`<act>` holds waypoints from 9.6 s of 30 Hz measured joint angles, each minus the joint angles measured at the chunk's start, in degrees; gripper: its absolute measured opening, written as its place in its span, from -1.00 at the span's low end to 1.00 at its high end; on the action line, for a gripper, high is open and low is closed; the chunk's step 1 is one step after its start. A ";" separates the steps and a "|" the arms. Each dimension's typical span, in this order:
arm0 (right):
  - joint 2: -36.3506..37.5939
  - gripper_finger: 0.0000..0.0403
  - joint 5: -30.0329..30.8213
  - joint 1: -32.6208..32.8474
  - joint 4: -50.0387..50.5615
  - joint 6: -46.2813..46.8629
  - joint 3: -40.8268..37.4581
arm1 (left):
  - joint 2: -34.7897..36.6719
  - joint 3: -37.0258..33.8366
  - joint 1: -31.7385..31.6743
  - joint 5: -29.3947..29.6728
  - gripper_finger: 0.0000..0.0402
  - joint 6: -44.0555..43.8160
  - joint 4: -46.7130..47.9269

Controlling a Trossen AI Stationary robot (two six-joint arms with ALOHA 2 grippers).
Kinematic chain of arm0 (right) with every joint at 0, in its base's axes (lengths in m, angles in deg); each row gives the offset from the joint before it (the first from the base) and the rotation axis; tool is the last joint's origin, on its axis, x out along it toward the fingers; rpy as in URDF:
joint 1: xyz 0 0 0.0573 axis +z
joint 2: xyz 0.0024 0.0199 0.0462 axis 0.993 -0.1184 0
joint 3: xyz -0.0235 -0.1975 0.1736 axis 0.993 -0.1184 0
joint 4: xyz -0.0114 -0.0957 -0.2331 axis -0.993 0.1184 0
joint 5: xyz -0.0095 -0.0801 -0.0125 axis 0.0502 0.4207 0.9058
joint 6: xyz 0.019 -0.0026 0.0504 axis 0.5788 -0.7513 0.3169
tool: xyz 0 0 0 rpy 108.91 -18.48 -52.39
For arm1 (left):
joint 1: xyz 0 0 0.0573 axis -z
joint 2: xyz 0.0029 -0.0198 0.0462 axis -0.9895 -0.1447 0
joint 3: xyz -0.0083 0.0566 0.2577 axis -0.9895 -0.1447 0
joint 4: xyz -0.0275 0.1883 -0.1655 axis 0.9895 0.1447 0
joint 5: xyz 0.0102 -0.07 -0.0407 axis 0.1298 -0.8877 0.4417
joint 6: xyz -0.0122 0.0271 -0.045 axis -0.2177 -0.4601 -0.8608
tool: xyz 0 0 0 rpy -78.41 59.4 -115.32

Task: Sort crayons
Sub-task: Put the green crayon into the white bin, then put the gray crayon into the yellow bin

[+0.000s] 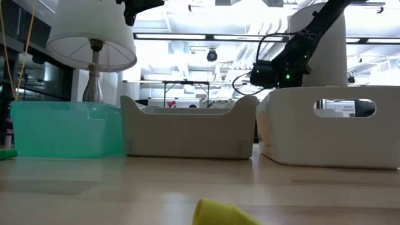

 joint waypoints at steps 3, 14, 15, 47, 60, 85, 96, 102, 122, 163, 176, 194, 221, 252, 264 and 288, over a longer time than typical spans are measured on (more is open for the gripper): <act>-2.10 -0.27 -0.44 -0.06 -0.40 2.86 0.00 | -0.02 0.00 0.02 0.00 -0.15 0.00 0.02; -6.16 -0.39 0.33 0.47 -0.21 5.44 0.26 | 0.00 0.00 0.00 0.00 -0.15 0.00 0.41; -6.17 -0.46 0.32 0.47 0.18 5.25 0.24 | -0.02 0.00 0.02 0.00 -0.15 0.00 0.42; 1.52 -1.00 -4.62 3.36 -16.50 -9.28 -0.22 | -0.01 0.00 0.00 4.08 -0.15 0.00 0.42; 1.71 -1.00 -15.86 7.16 -49.48 -30.86 -0.01 | 0.00 0.00 0.02 4.09 -0.15 0.02 0.44; 21.11 -1.00 -43.65 13.85 -43.67 -51.63 0.04 | -1.75 0.00 0.28 4.20 -0.15 -8.95 5.84; 34.44 -1.00 -40.25 28.24 -31.89 -59.56 0.04 | -9.54 0.00 7.73 4.17 -0.15 -19.41 -11.75; 34.82 -1.00 -31.14 35.92 -35.27 -59.58 0.04 | -13.87 -0.01 15.55 4.04 -0.15 -5.93 -26.58; 24.57 -1.00 -19.95 42.82 -51.05 -62.56 0.96 | -11.67 0.00 21.05 16.16 -0.15 14.86 -20.84; 2.96 -1.00 -12.10 59.60 9.24 38.97 0.74 | -7.58 0.00 17.59 19.08 -0.15 13.53 -12.44; 0.27 -0.89 -14.08 59.30 7.28 40.17 0.79 | -7.58 0.00 17.59 19.08 -0.15 13.53 -11.47; 8.75 -0.21 -10.08 59.35 13.50 28.97 5.36 | -7.58 0.00 17.59 19.08 -0.15 13.53 -11.56; 22.56 -0.20 -9.80 45.12 -39.80 -70.32 10.03 | -7.58 0.02 17.88 9.92 -0.15 -1.11 -13.52; 22.54 -0.20 -9.58 45.08 -35.46 -66.48 9.97 | -8.14 10.56 27.73 10.97 -0.15 9.37 25.31; 22.54 -0.20 -9.51 45.08 -31.10 -65.07 9.94 | -13.53 7.67 60.23 14.20 -0.15 -13.69 43.71; 22.54 -0.20 -9.45 45.08 -23.79 -65.08 9.94 | -41.79 7.13 70.19 19.96 -0.15 -34.51 40.91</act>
